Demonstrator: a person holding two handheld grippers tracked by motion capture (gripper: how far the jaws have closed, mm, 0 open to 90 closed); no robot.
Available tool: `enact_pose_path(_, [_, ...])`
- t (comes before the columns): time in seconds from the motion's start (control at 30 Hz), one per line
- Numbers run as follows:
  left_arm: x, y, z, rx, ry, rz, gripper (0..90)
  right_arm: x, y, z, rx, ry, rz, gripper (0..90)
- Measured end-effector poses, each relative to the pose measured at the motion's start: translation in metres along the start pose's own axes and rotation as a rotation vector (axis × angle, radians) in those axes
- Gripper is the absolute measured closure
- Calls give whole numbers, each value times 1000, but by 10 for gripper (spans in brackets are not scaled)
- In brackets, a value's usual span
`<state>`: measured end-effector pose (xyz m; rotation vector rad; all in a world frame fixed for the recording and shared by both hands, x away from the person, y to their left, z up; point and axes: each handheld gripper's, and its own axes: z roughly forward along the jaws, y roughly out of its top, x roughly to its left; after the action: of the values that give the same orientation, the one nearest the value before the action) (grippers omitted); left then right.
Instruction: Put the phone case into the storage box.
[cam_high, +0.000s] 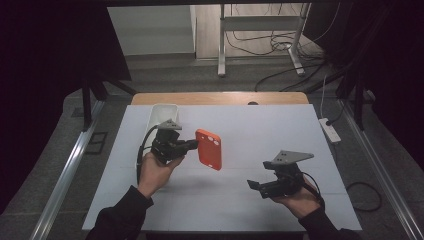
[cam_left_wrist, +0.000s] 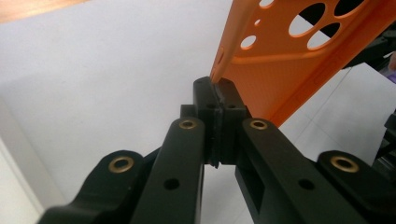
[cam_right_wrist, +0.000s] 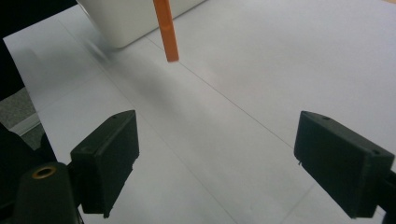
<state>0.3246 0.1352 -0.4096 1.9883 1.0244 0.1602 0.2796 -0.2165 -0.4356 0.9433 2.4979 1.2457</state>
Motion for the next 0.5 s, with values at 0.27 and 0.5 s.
enact_pose_path(0.27, [7, 7, -5, -1, 16, -5, 895, -1, -10, -14, 11, -38, -7, 132])
enact_pose_path(0.5, [15, 7, -8, -1, 29, -17, 895, -3, -18, -22, 11, -53, 6, 112])
